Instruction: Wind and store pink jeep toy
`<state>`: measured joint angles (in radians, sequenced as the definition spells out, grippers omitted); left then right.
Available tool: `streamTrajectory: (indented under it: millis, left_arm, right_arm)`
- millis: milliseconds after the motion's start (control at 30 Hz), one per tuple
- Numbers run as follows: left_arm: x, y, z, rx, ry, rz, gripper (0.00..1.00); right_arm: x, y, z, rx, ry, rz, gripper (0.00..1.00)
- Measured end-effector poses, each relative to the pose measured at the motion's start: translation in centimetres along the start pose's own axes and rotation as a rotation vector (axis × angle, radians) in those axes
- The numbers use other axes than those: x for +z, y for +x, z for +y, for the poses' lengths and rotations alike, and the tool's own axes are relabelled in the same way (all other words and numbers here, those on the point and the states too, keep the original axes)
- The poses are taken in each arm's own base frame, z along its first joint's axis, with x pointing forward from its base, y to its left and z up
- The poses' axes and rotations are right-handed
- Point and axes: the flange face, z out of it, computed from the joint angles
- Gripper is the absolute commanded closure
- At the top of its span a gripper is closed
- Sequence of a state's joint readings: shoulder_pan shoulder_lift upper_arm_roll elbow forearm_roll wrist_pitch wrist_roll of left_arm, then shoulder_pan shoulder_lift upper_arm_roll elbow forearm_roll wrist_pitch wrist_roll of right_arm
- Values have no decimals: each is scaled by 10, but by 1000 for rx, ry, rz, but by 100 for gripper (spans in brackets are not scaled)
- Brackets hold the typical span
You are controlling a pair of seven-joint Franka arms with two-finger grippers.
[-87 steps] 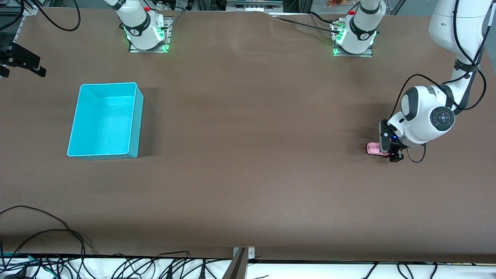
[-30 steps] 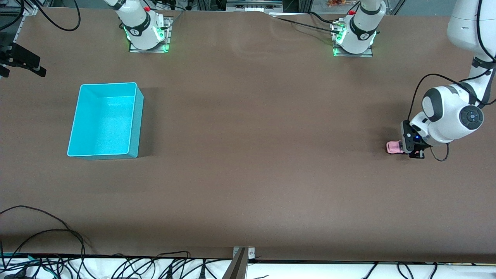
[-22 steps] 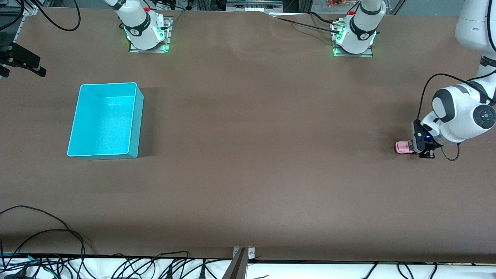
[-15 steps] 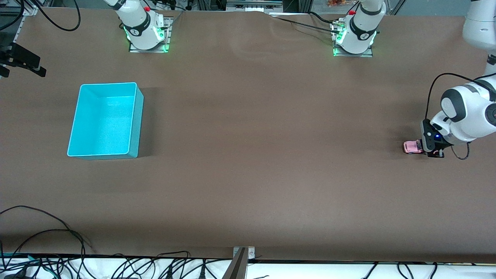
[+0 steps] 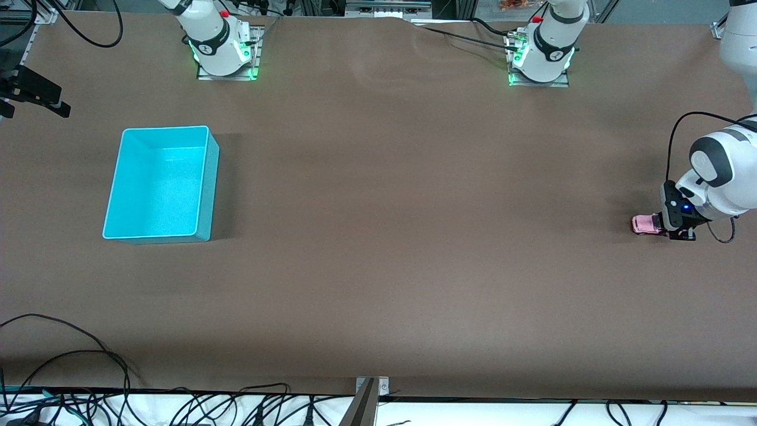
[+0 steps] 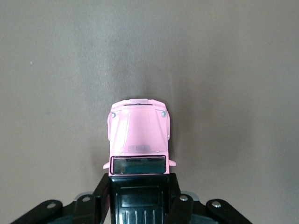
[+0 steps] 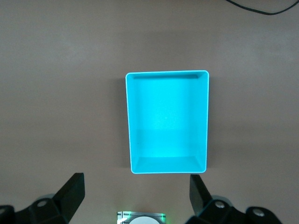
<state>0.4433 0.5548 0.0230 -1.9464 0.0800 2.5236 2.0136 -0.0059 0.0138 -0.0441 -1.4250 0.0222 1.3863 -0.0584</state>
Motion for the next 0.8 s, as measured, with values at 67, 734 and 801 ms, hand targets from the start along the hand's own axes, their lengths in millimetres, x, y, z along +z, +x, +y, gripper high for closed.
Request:
streamTrajectory:
  millis: [67,734,801]
  left_arm:
    - [0,-5,0,2,2,-2,96]
    - [2,-33,3,6,11,-9,96]
    - [2,-33,3,8,11,-9,96]
  right_arm:
    - [0,-1,0,1,-3,-4,0]
    - [4,-4,-4,-8,-41,-45,0]
    - [4,-4,-6,-11,-41,-45,0]
